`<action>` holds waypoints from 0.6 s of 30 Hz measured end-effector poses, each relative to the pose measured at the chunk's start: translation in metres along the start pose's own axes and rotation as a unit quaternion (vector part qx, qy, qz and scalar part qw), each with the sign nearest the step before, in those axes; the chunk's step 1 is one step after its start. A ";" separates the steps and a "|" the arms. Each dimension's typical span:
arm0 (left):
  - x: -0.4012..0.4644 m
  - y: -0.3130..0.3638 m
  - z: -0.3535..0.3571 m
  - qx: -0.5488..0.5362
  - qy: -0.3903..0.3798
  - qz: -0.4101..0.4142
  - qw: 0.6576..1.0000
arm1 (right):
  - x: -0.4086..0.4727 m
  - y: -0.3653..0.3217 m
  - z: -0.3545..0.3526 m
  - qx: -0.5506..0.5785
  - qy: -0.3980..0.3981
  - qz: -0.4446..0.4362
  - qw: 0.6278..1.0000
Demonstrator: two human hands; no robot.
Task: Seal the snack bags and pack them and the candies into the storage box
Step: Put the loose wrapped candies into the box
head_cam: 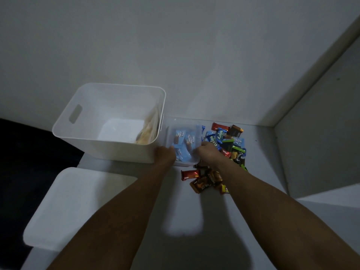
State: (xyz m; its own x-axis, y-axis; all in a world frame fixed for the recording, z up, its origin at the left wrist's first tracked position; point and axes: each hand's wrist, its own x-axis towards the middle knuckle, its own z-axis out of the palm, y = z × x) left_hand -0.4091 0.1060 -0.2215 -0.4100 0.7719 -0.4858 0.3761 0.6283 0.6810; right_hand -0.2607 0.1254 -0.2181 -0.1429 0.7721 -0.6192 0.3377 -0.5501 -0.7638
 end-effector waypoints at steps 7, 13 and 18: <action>0.003 0.000 0.001 -0.084 -0.050 -0.017 0.995 | -0.003 0.002 -0.001 0.053 -0.018 0.005 0.998; -0.007 0.017 0.000 -0.137 -0.092 -0.008 0.986 | -0.012 -0.008 -0.028 0.056 0.027 0.008 0.998; -0.021 0.039 -0.009 -0.201 -0.131 0.011 0.971 | -0.034 -0.029 -0.053 0.065 0.043 -0.002 0.997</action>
State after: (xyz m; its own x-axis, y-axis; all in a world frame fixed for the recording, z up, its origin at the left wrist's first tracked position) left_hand -0.3936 0.1138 -0.1797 -0.1603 0.8157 -0.5558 0.0071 0.5640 0.8257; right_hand -0.2160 0.1325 -0.1655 -0.0617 0.7957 -0.6025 0.2126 -0.5793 -0.7869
